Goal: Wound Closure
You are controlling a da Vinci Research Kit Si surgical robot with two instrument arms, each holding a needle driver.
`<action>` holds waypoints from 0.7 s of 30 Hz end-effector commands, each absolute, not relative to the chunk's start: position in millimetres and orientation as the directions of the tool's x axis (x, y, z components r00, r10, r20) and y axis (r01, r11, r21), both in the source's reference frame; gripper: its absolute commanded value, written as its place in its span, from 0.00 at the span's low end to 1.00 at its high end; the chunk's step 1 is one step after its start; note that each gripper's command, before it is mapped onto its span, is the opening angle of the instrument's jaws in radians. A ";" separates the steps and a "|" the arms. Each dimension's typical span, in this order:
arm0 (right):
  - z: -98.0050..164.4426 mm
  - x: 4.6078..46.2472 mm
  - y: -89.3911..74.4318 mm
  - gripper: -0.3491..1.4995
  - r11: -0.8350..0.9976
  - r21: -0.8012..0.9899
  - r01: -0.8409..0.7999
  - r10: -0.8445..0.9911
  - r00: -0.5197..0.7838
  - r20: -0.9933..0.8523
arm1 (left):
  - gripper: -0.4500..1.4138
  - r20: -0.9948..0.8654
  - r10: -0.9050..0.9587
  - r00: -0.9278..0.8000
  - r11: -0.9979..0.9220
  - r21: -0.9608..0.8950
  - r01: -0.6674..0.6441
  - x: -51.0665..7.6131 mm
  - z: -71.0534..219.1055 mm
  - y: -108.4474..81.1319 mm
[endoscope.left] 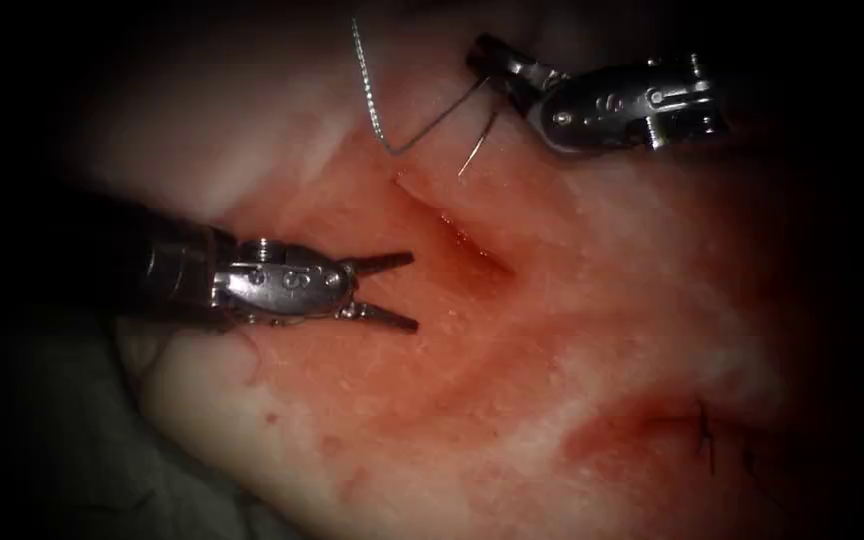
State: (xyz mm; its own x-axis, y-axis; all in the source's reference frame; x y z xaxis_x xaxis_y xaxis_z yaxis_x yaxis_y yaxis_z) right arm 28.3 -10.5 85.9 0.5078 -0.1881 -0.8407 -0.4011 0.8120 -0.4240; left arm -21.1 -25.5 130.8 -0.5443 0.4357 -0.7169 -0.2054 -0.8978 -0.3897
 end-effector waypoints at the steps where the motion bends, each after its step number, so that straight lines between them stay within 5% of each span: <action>1: 86.4 29.0 -10.8 0.00 0.812 -0.427 -0.399 -0.192 0.507 -0.840 | 0.55 -0.716 0.435 -0.546 -0.898 -0.390 -0.204 -21.6 131.3 -26.0; 21: 88.1 29.4 -11.5 0.00 0.793 -0.483 -0.372 -0.244 0.533 -0.810 | 0.54 -0.702 0.440 -0.560 -0.894 -0.400 -0.201 -21.2 133.0 -26.5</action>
State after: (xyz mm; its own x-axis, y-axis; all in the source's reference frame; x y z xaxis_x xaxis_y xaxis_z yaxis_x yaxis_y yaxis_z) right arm 28.8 -11.3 87.7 0.5357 -0.2443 -0.8083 -0.3710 0.7918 -0.4852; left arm -20.8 -25.9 132.6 -0.5604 0.4384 -0.7027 -0.2015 -0.8951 -0.3978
